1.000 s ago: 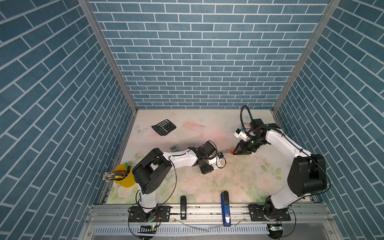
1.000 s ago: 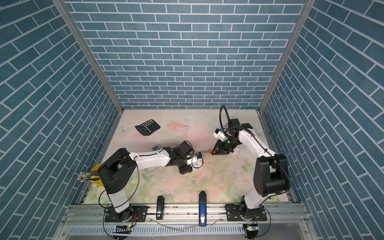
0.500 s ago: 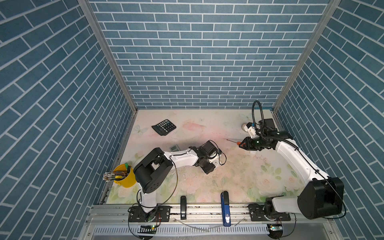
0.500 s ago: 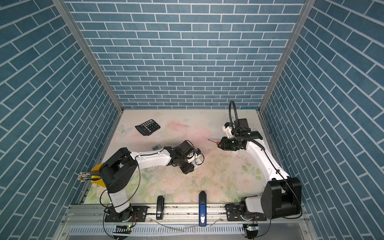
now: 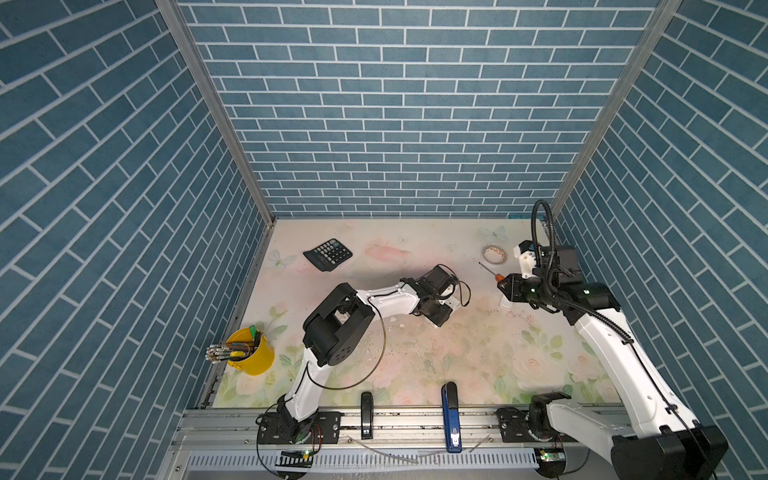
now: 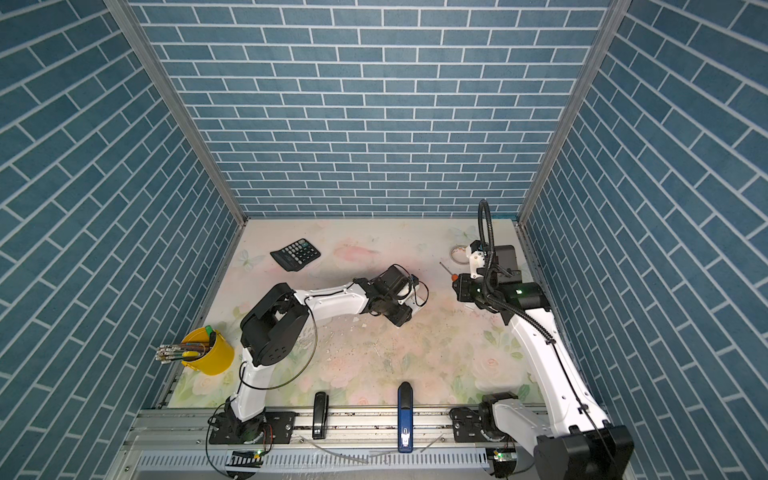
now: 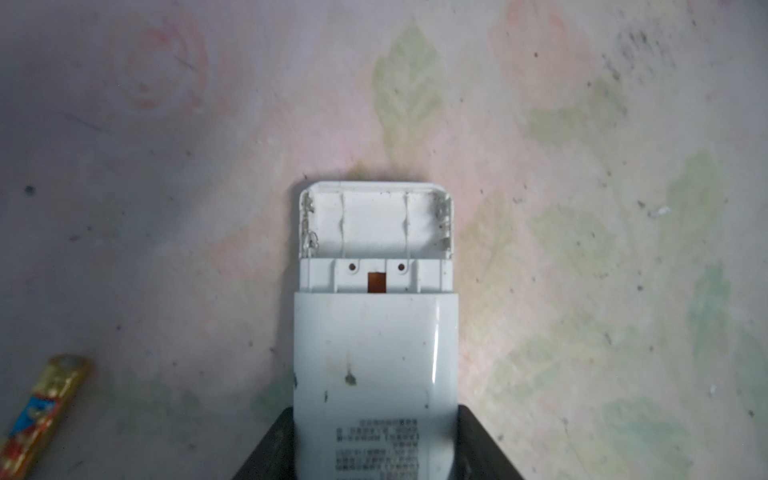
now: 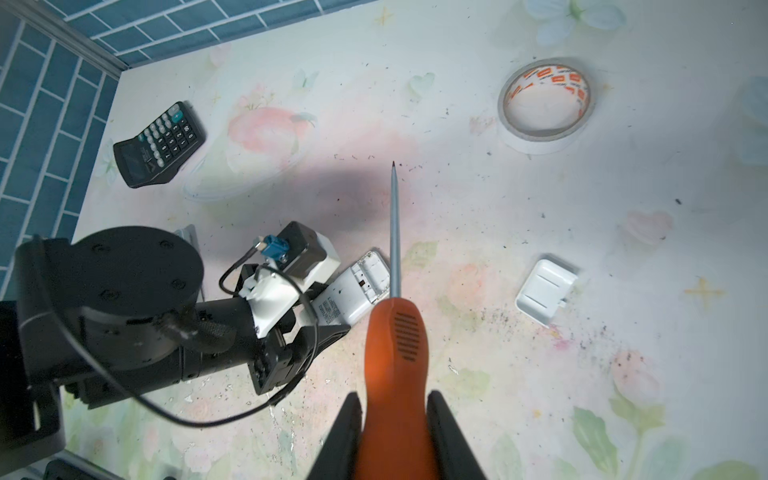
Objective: Unload the batteries from the remote control
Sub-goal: 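Withdraw the screwdriver with the right gripper while the left gripper moves the remote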
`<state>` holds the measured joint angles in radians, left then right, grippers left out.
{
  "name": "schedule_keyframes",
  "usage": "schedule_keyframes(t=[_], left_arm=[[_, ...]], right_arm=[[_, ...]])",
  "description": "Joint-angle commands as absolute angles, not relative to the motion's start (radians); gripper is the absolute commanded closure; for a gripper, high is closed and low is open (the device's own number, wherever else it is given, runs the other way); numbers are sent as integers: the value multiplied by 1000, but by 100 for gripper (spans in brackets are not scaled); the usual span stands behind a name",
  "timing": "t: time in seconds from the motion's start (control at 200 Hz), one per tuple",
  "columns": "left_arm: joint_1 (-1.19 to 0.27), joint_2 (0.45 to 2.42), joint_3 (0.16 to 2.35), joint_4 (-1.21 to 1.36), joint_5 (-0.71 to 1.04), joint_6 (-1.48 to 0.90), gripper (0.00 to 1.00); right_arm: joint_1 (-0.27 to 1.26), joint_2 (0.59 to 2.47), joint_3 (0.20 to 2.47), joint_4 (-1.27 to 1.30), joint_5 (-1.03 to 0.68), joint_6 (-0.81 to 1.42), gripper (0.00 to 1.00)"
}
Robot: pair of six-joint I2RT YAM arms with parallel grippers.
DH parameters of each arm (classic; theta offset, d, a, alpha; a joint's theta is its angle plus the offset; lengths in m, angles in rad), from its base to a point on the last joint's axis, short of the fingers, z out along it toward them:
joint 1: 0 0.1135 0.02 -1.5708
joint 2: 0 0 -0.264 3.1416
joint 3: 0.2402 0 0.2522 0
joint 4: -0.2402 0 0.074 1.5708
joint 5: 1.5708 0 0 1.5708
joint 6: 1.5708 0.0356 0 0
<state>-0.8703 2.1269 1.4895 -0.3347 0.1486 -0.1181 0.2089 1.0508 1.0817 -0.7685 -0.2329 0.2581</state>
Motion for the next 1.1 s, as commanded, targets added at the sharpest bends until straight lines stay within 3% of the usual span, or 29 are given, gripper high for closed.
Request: schedule_keyframes(t=[0.0, 0.175, 0.485, 0.725, 1.095], left_arm=[[-869, 2191, 1563, -411, 107, -165, 65], [-866, 2226, 1650, -422, 68, -211, 66], [-822, 2111, 1676, -429, 51, -234, 67], [-726, 2035, 1641, -448, 38, -253, 67], [-535, 2080, 1637, -528, -106, -293, 66]], right_arm=[[209, 987, 1106, -828, -131, 295, 100], [209, 906, 1115, -870, -56, 307, 100], [207, 875, 1097, -880, -44, 295, 100], [207, 900, 1089, -857, -81, 290, 100], [210, 937, 989, -747, -167, 308, 100]])
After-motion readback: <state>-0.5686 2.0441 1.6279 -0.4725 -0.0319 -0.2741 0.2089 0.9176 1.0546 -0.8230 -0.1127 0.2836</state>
